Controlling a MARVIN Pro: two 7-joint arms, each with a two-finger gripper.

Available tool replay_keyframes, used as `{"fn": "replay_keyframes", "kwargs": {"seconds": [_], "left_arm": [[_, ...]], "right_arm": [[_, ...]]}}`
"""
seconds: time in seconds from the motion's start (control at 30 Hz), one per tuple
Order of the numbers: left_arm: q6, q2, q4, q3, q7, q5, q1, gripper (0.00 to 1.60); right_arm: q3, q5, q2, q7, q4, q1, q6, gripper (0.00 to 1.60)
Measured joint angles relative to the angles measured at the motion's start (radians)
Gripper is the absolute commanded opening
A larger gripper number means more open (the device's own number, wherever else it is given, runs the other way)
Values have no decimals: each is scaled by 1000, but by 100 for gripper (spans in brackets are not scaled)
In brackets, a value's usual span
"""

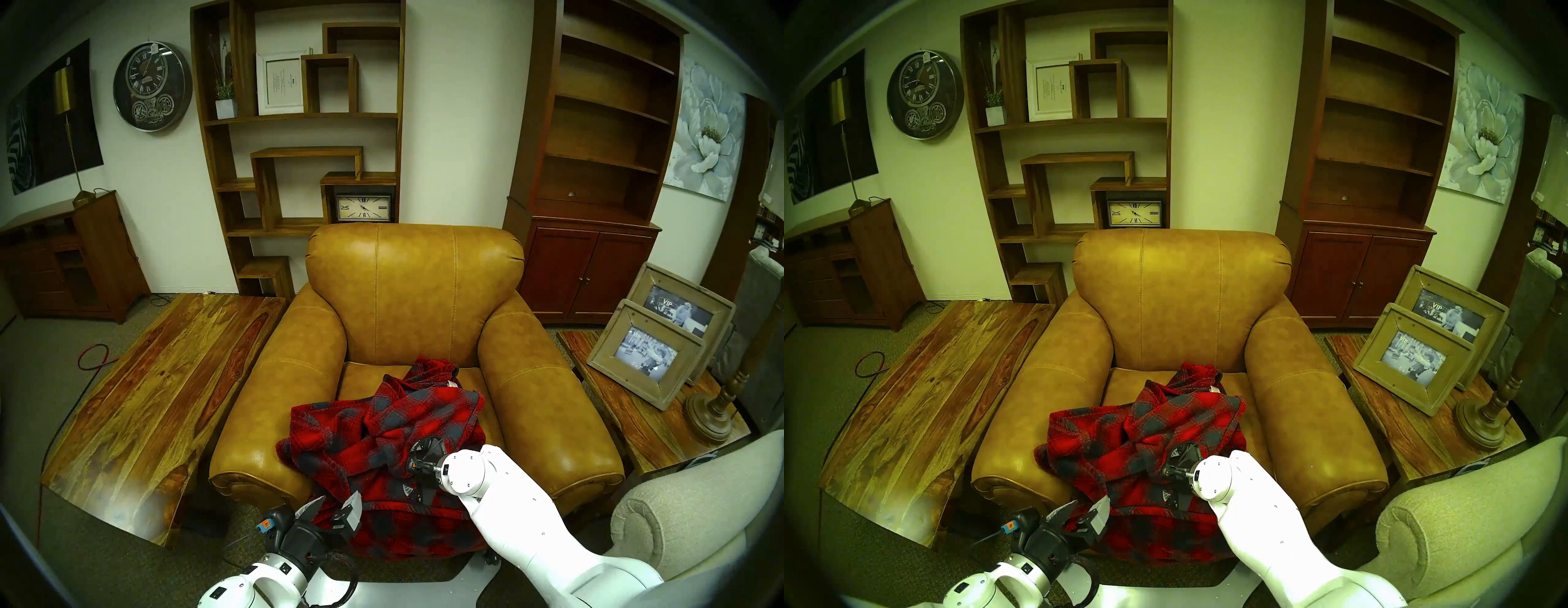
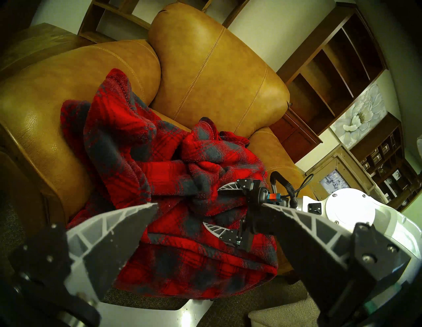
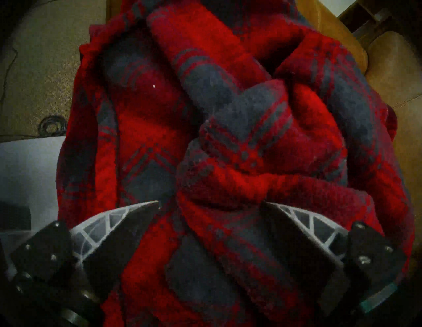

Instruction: Move the blanket from sofa and drape it over the sofa arm

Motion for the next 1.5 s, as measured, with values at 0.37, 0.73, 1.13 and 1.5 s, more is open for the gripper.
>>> {"fn": "replay_keyframes", "kwargs": {"seconds": [0.37, 0.73, 1.13, 1.5], "left_arm": [[-1, 1, -2, 1, 0, -1, 0, 160], [-2, 3, -1, 2, 0, -2, 0, 160], [-1, 4, 1, 4, 0, -2, 0, 160], [-1, 4, 3, 5, 0, -3, 0, 160]], "right_arm": [[-55, -99, 1, -86, 173, 87, -62, 0], [41, -130, 99, -109, 144, 163, -131, 0], [252, -92, 234, -108, 21, 259, -164, 0], [432, -126, 344, 5, 9, 305, -200, 0]]}}
